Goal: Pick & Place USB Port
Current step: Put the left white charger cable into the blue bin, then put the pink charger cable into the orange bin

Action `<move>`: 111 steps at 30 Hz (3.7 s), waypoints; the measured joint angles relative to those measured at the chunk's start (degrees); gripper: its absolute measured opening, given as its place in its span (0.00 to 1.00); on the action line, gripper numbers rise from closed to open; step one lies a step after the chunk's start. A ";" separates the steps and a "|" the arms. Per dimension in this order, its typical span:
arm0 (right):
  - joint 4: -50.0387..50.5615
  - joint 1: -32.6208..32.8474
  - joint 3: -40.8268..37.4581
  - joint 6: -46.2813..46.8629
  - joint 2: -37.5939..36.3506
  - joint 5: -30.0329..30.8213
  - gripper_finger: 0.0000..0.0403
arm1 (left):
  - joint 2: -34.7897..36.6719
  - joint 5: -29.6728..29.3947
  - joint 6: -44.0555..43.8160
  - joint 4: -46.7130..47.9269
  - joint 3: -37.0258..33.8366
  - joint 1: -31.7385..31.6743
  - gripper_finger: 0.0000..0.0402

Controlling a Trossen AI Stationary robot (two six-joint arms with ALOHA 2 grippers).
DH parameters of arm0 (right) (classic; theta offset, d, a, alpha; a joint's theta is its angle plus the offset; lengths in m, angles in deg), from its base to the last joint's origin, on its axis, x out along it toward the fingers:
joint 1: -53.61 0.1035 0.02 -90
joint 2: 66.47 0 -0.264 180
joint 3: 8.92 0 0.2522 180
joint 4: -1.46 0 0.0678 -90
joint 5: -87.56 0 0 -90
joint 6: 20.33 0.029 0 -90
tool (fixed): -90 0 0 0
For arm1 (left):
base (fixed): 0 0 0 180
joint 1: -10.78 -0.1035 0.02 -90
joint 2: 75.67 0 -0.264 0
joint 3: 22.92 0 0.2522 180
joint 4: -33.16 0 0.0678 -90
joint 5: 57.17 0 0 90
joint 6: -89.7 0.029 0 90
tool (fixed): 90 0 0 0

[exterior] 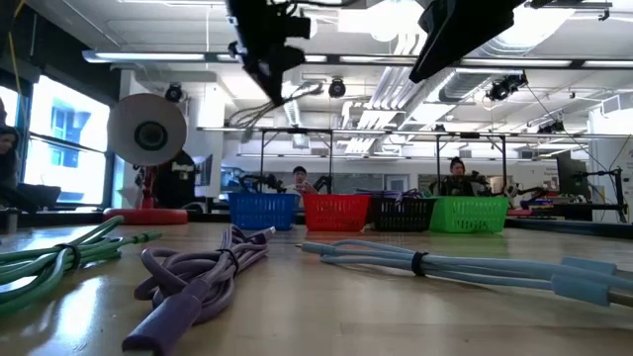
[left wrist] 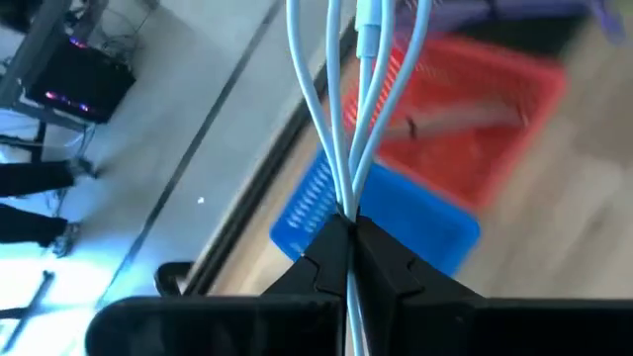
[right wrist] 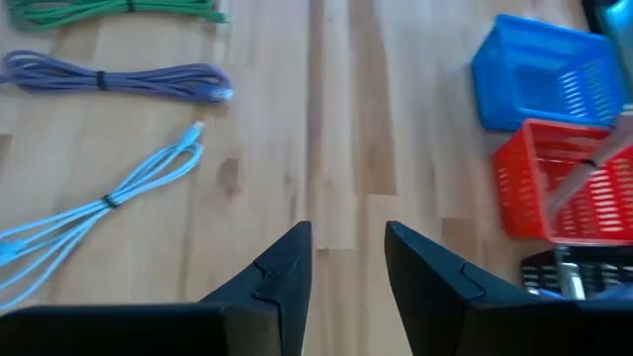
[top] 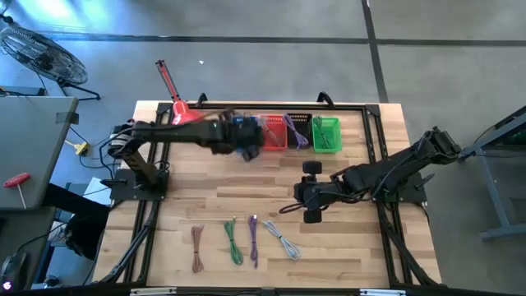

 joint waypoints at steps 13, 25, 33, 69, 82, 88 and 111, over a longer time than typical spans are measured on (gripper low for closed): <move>-0.46 0.36 0.00 3.95 0.00 8.92 0.30 | 0.03 1.42 -22.88 -6.30 -2.59 -11.03 0.00; 0.56 5.38 0.00 3.43 0.00 7.68 0.30 | 0.02 2.16 -35.56 -19.87 -14.25 -10.82 0.00; 3.03 8.12 0.00 3.42 -0.39 7.68 0.30 | 0.02 2.06 -38.74 -28.54 -20.95 -10.51 0.00; 3.10 9.40 0.00 3.47 -0.65 7.81 0.30 | -3.83 4.23 -38.41 -31.12 -23.01 -10.55 0.26; 4.51 9.40 0.00 3.45 -0.63 7.86 0.30 | -1.33 8.52 -23.84 -22.16 -11.99 -10.05 0.34; 7.09 9.40 -0.02 3.50 -0.63 8.34 0.30 | 3.65 20.03 -6.73 -2.76 -1.40 -5.78 0.34; 3.91 9.33 -0.02 1.61 -0.63 11.35 0.30 | 2.56 37.58 -55.31 34.45 3.00 29.64 0.34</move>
